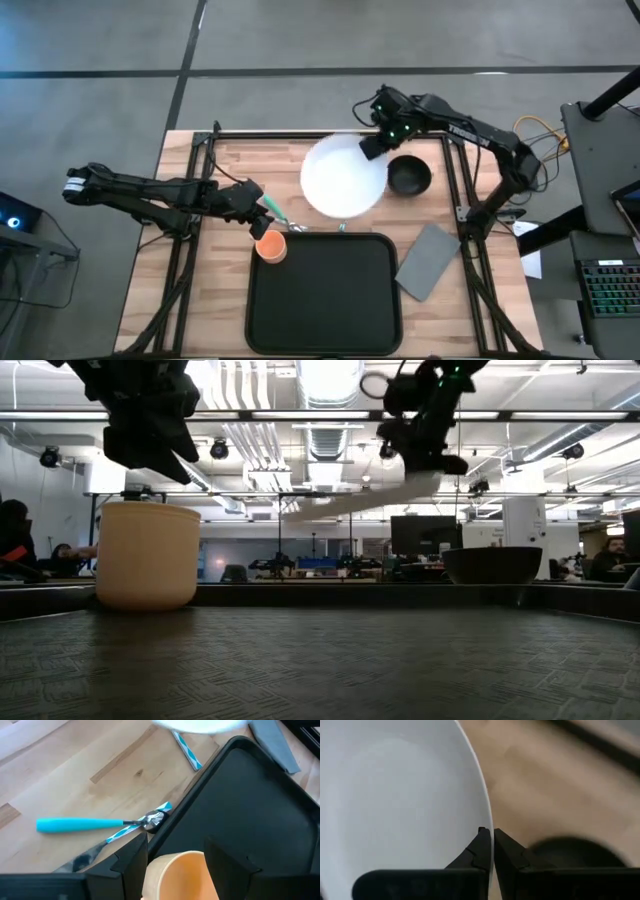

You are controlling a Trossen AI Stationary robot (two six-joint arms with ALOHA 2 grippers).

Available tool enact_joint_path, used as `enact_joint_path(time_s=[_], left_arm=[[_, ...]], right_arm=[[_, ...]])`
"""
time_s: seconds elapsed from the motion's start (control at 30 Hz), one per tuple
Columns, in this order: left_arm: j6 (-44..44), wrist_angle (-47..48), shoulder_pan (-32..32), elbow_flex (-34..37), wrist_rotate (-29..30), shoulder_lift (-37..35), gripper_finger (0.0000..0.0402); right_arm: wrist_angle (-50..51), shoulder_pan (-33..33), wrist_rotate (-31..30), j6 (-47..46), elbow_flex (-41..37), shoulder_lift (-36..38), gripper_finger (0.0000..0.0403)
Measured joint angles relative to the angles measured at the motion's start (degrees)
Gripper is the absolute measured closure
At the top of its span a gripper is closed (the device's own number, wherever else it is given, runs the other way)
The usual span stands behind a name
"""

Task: Set up tray
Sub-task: Put the white plate to the bottom right of the orange mug on the black tray

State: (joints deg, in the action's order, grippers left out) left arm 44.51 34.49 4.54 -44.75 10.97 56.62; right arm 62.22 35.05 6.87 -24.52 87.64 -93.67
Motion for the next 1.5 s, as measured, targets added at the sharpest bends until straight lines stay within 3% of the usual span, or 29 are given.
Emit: enact_joint_path(time_s=[0.17,0.3,0.6,0.8,1.07,1.3,1.5], left_arm=[[-0.8,0.2,0.0,0.1,0.0,0.0,0.0228],[-1.9,0.1,-0.1,0.1,0.1,0.0,0.0228],[-2.4,0.1,-0.1,0.1,1.4,0.0,0.0228],[-2.4,0.1,-0.1,0.1,1.4,0.0,0.0228],[-2.4,0.0,-0.1,0.1,1.3,0.0,0.0228],[-2.4,0.1,-0.1,0.1,1.1,0.0,0.0228],[-2.4,0.2,-0.1,0.1,1.1,0.0,0.0228]], right_arm=[[8.9,-5.0,5.1,7.9,-1.3,2.0,0.0394],[7.5,-12.5,8.9,8.2,-4.8,2.1,0.0394],[-11.9,-27.1,16.5,3.8,-15.2,-3.3,0.0394],[-25.4,-29.9,20.3,-2.4,-18.2,-8.8,0.0394],[-31.8,-32.0,30.1,-5.3,-17.8,-15.7,0.0394],[-38.1,-32.6,28.0,-8.1,-17.8,-17.8,0.0385],[-39.0,-33.4,21.2,-9.2,-17.7,-16.3,0.0324]])
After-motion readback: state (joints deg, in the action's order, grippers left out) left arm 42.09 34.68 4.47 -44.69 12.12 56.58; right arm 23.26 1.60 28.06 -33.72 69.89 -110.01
